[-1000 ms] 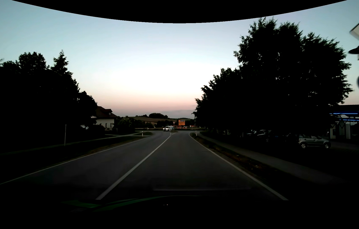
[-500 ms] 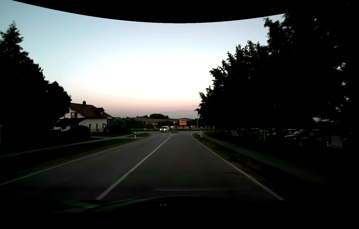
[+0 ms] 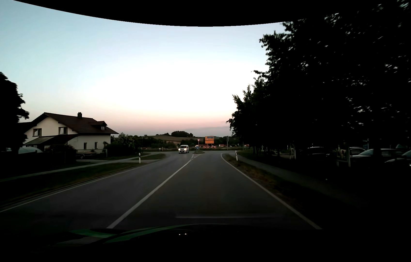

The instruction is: Follow the waypoints while adhering to traffic rules and regulations

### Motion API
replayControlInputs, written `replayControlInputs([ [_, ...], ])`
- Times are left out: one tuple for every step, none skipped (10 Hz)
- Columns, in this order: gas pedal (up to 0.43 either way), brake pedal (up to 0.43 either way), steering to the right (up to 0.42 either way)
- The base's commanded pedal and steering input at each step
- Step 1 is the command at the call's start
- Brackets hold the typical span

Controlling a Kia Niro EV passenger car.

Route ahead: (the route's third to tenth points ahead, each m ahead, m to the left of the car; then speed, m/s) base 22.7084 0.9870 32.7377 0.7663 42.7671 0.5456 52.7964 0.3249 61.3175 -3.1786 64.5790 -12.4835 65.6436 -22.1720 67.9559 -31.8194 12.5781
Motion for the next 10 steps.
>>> replayControlInputs([
  [0.000,0.171,0.001],
  [0.000,0.177,0.001],
  [0.000,0.177,0.001],
  [0.000,0.177,0.001],
  [0.000,0.177,0.002],
  [0.000,0.183,0.003],
  [0.000,0.189,0.003],
  [0.000,0.189,0.004],
  [0.000,0.195,0.006],
  [0.000,0.195,0.006],
])
